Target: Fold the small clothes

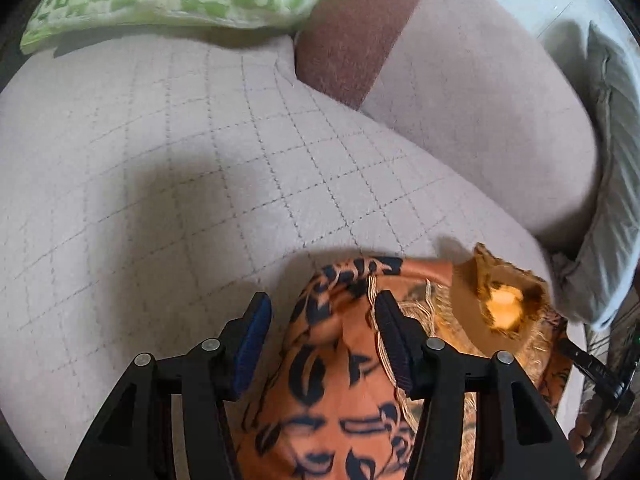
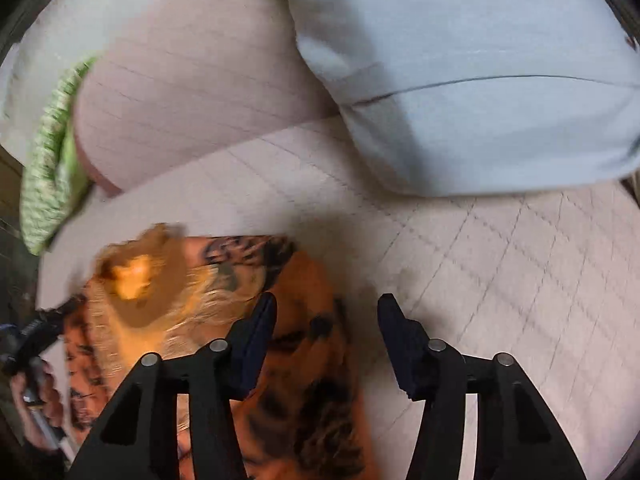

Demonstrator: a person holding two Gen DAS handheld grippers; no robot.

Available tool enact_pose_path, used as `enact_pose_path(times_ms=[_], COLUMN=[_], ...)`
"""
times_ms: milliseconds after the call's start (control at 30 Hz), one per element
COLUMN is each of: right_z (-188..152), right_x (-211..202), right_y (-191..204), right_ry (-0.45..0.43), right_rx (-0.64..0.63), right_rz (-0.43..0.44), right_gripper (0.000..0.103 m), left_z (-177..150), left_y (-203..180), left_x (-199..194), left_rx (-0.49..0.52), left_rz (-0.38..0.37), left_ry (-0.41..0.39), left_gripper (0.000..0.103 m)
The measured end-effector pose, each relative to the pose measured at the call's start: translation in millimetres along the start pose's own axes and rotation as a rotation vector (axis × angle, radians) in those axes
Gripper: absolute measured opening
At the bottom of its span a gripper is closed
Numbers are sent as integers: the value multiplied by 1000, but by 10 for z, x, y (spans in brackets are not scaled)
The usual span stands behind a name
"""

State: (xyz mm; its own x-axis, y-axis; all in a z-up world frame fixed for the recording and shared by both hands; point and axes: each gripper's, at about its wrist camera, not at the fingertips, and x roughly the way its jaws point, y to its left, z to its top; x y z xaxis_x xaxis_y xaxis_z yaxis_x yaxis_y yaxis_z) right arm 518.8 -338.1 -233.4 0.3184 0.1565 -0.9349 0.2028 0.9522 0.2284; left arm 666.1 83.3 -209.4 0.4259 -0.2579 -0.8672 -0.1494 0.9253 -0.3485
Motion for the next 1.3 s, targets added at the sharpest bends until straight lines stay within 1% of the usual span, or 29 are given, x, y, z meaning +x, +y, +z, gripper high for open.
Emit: enact_pose_path(times_ms=[33, 67, 100, 133, 167, 233, 300, 367, 433, 533, 600, 633, 700, 733, 767, 800, 833, 867, 900, 967, 1000, 1033, 1067, 1100, 1133, 1200, 1233, 1267, 1300], right_z=[18, 32, 37, 30, 21, -9, -43, -126, -256, -656, -920, -1089, -1532, -1694, -1943, -2150, -2388, -2598, -2734, -3067, -3168, -3271, -3353, -3431, -3474, -3532, -3553, -3576, -3628], right_x=[44, 81, 89, 85, 46, -92, -312, -578, -843, -1422, -1742, -1903, -2241, -2350, -2452, -2501, -2511, -2497, -2482, -2314, -2202, -2052, -1942, -1849, -1806, -1902, -1999, -2119, -2254], right_y=[-8, -13, -8, 7, 44, 116, 135, 121, 117, 84, 15, -36, -176, -220, -299, -353, -414, -495, -546, -717, -766, -764, -781, -800, -812, -869, -882, -894, -917], right_ry=[7, 13, 15, 17, 2, -32, -71, -112, -150, -226, -259, -272, -303, -310, -318, -323, -318, -305, -291, -237, -197, -159, -131, -100, -80, -86, -103, -125, -154], right_rx=[0, 0, -3, -5, -19, -52, -59, -54, -69, -105, -116, -125, -128, -128, -129, -125, -111, -102, -93, -21, 8, 26, 34, 45, 64, 126, 144, 157, 168], right_rz=[1, 10, 17, 23, 1, -11, 10, 43, 56, 113, 144, 158, 180, 190, 190, 186, 188, 185, 181, 208, 210, 191, 171, 153, 145, 182, 193, 193, 193], right_gripper=[41, 26, 18, 17, 15, 14, 14, 14, 14, 14, 14, 14, 14, 14, 14, 14, 14, 14, 14, 14, 14, 14, 14, 15, 18, 19, 20, 25, 29], left_z=[19, 43, 59, 61, 58, 36, -24, -98, -248, -615, -942, -1103, -1529, -1728, -1930, -2147, -2320, -2535, -2667, -2899, -3031, -3072, -3149, -3149, -3169, -3175, -3196, -3207, -3339], left_y=[-15, -40, -47, -57, -57, -93, -101, -68, -16, 62, 148, 193, 307, 357, 427, 508, 575, 655, 717, 863, 939, 972, 1040, 1056, 1097, 1149, 1170, 1181, 1180], left_x=[46, 98, 133, 117, 70, -111, -387, -671, -1024, -1562, -1912, -2057, -2332, -2420, -2479, -2496, -2503, -2433, -2387, -2186, -1985, -1883, -1725, -1667, -1676, -1823, -1935, -2014, -2113], left_rx=[7, 21, 23, 19, 19, 48, 63, 55, 57, 88, 110, 120, 137, 146, 149, 147, 146, 142, 132, 80, 58, 49, 18, -2, -36, -84, -102, -114, -119], left_rz=[10, 41, 45, 23, 5, -12, -48, -94, -156, -205, -231, -237, -271, -259, -254, -260, -253, -230, -218, -229, -220, -201, -169, -165, -178, -216, -234, -242, -244], left_ry=[1, 5, 8, 8, 5, -48, -106, -151, -208, -273, -304, -300, -309, -309, -300, -279, -263, -239, -214, -133, -75, -41, 3, 19, 25, 1, -21, -33, -39], left_gripper=[39, 27, 19, 15, 13, 12, 12, 12, 12, 12, 12, 12, 12, 12, 12, 12, 12, 12, 12, 13, 13, 13, 15, 16, 18, 28, 30, 35, 42])
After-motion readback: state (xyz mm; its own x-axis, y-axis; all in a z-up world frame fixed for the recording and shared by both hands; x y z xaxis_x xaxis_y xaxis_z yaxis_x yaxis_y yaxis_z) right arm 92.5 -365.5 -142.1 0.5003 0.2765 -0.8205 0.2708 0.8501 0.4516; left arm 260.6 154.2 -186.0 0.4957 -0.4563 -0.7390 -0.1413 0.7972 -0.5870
